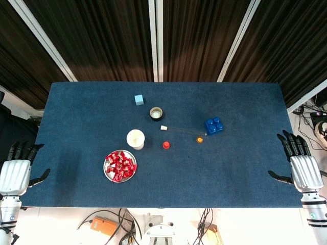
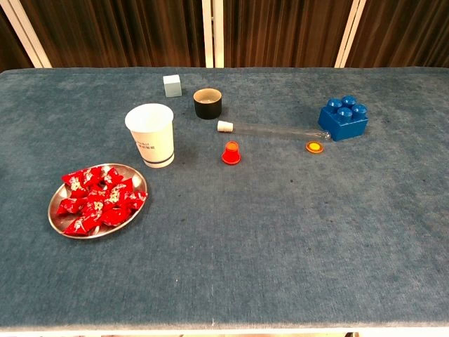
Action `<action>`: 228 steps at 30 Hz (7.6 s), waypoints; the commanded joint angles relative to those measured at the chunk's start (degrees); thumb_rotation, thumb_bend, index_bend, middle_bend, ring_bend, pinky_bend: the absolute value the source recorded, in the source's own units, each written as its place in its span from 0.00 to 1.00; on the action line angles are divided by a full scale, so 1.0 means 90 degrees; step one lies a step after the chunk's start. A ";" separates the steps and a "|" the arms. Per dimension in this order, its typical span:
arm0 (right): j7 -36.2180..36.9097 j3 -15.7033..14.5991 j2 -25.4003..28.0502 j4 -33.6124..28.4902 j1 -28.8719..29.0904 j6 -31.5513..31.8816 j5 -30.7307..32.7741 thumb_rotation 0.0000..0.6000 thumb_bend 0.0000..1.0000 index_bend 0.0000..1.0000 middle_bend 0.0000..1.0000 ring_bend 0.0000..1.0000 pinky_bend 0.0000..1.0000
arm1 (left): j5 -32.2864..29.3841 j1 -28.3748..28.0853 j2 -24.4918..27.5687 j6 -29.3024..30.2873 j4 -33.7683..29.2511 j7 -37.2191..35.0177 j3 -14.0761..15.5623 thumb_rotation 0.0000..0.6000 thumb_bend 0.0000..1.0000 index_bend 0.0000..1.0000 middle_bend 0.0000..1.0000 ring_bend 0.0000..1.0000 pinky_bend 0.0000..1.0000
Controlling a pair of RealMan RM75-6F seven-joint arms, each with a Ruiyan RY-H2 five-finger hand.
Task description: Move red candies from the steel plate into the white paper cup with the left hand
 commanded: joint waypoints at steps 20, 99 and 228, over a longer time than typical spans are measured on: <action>-0.0126 0.0158 0.0709 -0.0576 -0.0034 0.0188 0.0004 1.00 0.10 0.00 0.00 0.00 0.00 | 0.2464 -0.1708 -0.0435 -0.1571 0.0219 0.1001 0.0163 1.00 0.24 0.30 0.80 0.76 0.75; 0.0136 0.0210 0.0543 -0.0290 0.0109 -0.0241 0.0404 1.00 0.10 0.00 0.00 0.00 0.00 | -0.0573 -0.3897 -0.1815 -0.3647 0.0649 0.0239 -0.1267 1.00 0.45 0.57 0.98 0.93 0.84; 0.0256 0.0203 0.0613 -0.0330 0.0023 0.0027 0.0216 1.00 0.10 0.00 0.00 0.00 0.00 | -0.0060 -0.2917 -0.1315 -0.1956 -0.0112 -0.0262 -0.0698 0.96 0.20 0.34 0.98 0.92 0.83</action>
